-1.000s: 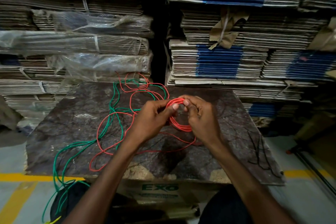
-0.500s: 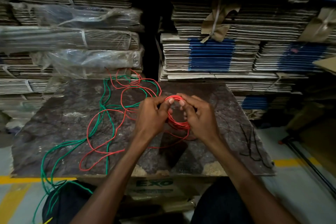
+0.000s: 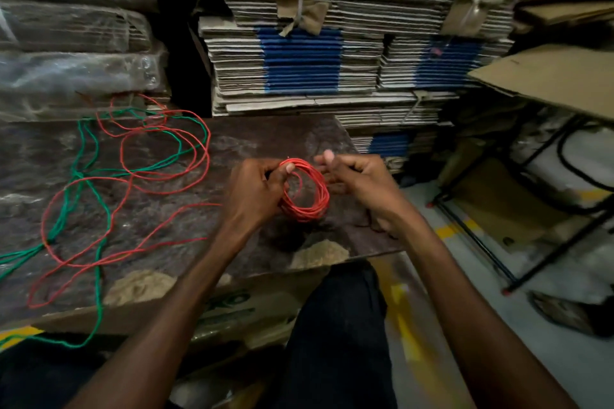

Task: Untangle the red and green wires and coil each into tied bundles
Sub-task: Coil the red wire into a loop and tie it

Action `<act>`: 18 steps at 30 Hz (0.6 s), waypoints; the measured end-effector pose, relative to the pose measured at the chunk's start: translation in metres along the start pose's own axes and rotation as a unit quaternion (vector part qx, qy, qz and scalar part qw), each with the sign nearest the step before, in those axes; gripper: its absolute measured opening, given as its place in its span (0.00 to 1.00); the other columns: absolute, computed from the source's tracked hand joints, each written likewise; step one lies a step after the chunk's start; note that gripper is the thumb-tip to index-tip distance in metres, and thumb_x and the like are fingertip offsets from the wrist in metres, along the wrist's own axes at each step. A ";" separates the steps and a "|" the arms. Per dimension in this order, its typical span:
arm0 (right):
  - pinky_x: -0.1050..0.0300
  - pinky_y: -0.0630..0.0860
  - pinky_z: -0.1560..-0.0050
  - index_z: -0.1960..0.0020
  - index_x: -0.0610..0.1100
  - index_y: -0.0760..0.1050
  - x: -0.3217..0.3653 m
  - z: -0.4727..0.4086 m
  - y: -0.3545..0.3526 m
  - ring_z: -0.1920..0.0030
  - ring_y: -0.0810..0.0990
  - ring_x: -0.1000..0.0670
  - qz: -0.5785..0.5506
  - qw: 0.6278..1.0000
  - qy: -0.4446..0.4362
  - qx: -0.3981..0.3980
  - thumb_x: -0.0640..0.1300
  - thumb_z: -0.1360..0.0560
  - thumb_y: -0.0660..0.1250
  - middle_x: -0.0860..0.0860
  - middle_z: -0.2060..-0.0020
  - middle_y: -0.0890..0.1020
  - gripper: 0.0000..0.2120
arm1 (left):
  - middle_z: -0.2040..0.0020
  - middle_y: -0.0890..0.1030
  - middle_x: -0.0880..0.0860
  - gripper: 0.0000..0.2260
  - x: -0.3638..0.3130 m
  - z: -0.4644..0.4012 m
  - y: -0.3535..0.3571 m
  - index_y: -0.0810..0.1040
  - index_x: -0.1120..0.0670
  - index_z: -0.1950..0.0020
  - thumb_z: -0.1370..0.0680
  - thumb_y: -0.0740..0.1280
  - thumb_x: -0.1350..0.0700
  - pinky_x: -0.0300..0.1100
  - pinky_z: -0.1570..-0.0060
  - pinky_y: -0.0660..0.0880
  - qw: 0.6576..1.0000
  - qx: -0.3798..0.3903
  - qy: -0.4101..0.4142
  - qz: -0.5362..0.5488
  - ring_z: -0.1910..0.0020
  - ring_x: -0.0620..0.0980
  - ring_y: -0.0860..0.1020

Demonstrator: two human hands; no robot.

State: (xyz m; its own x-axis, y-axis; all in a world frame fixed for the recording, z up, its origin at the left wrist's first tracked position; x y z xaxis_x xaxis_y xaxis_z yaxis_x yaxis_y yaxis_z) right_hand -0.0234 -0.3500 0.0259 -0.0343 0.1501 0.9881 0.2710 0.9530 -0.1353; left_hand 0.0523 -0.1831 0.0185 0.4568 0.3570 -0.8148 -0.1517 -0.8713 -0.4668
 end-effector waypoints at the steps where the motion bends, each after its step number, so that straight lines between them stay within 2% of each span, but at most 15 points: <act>1: 0.58 0.80 0.56 0.50 0.37 0.82 -0.001 0.001 -0.014 0.59 0.82 0.51 0.018 1.000 -0.002 -0.024 0.45 0.22 0.67 0.45 0.59 0.85 0.11 | 0.78 0.74 0.45 0.17 -0.001 0.000 0.002 0.75 0.52 0.73 0.25 0.63 0.46 0.45 0.71 0.70 1.000 0.001 0.004 -0.012 0.77 0.41 0.71; 4: 0.60 0.75 0.64 0.59 0.43 0.83 -0.008 0.005 -0.054 0.68 0.78 0.57 0.146 0.985 -0.025 -0.086 0.43 0.24 0.71 0.52 0.69 0.82 0.06 | 0.77 0.75 0.43 0.17 -0.006 0.003 0.004 0.75 0.51 0.72 0.23 0.66 0.49 0.44 0.70 0.71 0.999 0.003 0.020 -0.041 0.76 0.41 0.73; 7: 0.63 0.69 0.66 0.64 0.48 0.82 -0.020 0.011 -0.079 0.72 0.74 0.64 0.324 0.940 -0.004 -0.107 0.46 0.27 0.74 0.59 0.73 0.79 0.08 | 0.74 0.78 0.46 0.16 -0.007 0.006 0.004 0.78 0.55 0.69 0.22 0.66 0.51 0.48 0.69 0.75 0.999 0.006 0.023 -0.044 0.74 0.46 0.78; 9: 0.65 0.66 0.70 0.65 0.49 0.81 -0.028 0.017 -0.083 0.71 0.74 0.63 0.411 0.906 0.033 -0.099 0.49 0.28 0.74 0.61 0.73 0.77 0.08 | 0.73 0.80 0.50 0.16 -0.008 0.007 0.005 0.78 0.55 0.68 0.23 0.65 0.49 0.50 0.68 0.77 0.999 0.007 0.024 -0.044 0.73 0.48 0.79; 12: 0.67 0.63 0.72 0.67 0.50 0.81 -0.039 0.022 -0.082 0.67 0.78 0.56 0.474 0.875 0.050 -0.088 0.52 0.30 0.75 0.55 0.70 0.80 0.10 | 0.72 0.80 0.52 0.17 -0.011 0.010 0.007 0.78 0.55 0.68 0.24 0.64 0.47 0.51 0.68 0.77 0.999 0.012 0.030 -0.038 0.72 0.50 0.80; 15: 0.62 0.66 0.68 0.66 0.49 0.81 -0.044 0.027 -0.085 0.63 0.80 0.52 0.490 0.863 0.058 -0.109 0.52 0.30 0.75 0.51 0.66 0.84 0.10 | 0.71 0.81 0.52 0.17 -0.010 0.012 0.006 0.80 0.56 0.67 0.25 0.63 0.46 0.52 0.68 0.77 0.999 0.016 0.027 -0.039 0.72 0.50 0.80; 18: 0.55 0.76 0.60 0.64 0.46 0.83 -0.048 0.030 -0.096 0.57 0.83 0.47 0.502 0.851 0.071 -0.137 0.50 0.29 0.73 0.49 0.64 0.85 0.09 | 0.70 0.82 0.51 0.17 -0.006 0.011 0.004 0.81 0.56 0.65 0.25 0.64 0.46 0.52 0.67 0.79 0.999 0.021 0.018 -0.025 0.72 0.49 0.81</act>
State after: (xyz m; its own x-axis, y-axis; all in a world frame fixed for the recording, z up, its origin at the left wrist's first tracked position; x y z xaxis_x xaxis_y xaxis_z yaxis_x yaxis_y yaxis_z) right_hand -0.0767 -0.4408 -0.0109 0.4573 0.8012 0.3860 0.3100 0.2633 -0.9136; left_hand 0.0392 -0.1846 0.0175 0.4964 0.3869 -0.7771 -0.1631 -0.8377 -0.5212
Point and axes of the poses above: each hand's wrist, its own z-axis away from the middle knuckle, its own y-axis out of the palm, x = y × z, the point moved 7 cm from there along -z, towards the middle knuckle
